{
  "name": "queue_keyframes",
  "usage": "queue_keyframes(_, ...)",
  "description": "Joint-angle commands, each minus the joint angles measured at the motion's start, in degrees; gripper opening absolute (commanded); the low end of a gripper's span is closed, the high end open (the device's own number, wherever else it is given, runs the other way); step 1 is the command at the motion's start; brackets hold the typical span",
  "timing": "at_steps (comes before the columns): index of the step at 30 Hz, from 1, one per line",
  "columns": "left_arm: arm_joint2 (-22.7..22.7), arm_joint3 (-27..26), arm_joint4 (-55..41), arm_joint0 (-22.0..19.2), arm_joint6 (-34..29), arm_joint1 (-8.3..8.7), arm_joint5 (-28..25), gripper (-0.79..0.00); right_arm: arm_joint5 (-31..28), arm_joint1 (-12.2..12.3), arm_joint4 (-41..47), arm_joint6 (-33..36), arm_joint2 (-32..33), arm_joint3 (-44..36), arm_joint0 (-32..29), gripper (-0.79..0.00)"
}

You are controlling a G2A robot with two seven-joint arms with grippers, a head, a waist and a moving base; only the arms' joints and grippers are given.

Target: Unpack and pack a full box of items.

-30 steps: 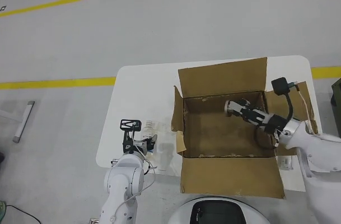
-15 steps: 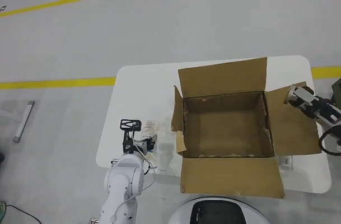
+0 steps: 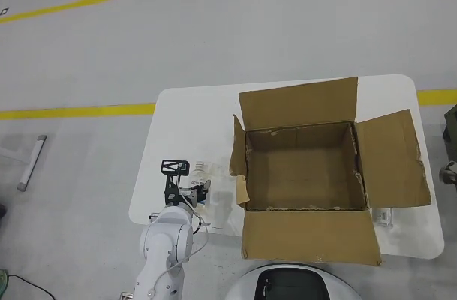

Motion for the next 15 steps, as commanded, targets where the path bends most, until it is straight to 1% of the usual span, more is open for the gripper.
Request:
queue_keyframes(1, 0.0, 0.0, 0.0, 0.0, 0.0, 0.00, 0.0, 0.000, 1.7, 0.5, -6.3, 2.2, -2.2, 0.0, 0.2, -0.785)
queue_keyframes(6, 0.0, 0.0, 0.0, 0.0, 0.0, 0.00, 0.0, 0.000, 4.4, 1.7, -19.3, 5.9, -8.9, 1.2, 1.9, -0.785)
queue_keyframes(11, 0.0, 0.0, 0.0, 0.0, 0.0, 0.00, 0.0, 0.000, 5.0, 2.5, -28.3, 9.9, -15.5, 4.2, 4.9, -0.785)
queue_keyframes(15, 0.0, 0.0, 0.0, 0.0, 0.0, 0.00, 0.0, 0.000, 5.3, 3.0, -33.4, 12.7, -18.6, 6.5, 7.1, -0.785)
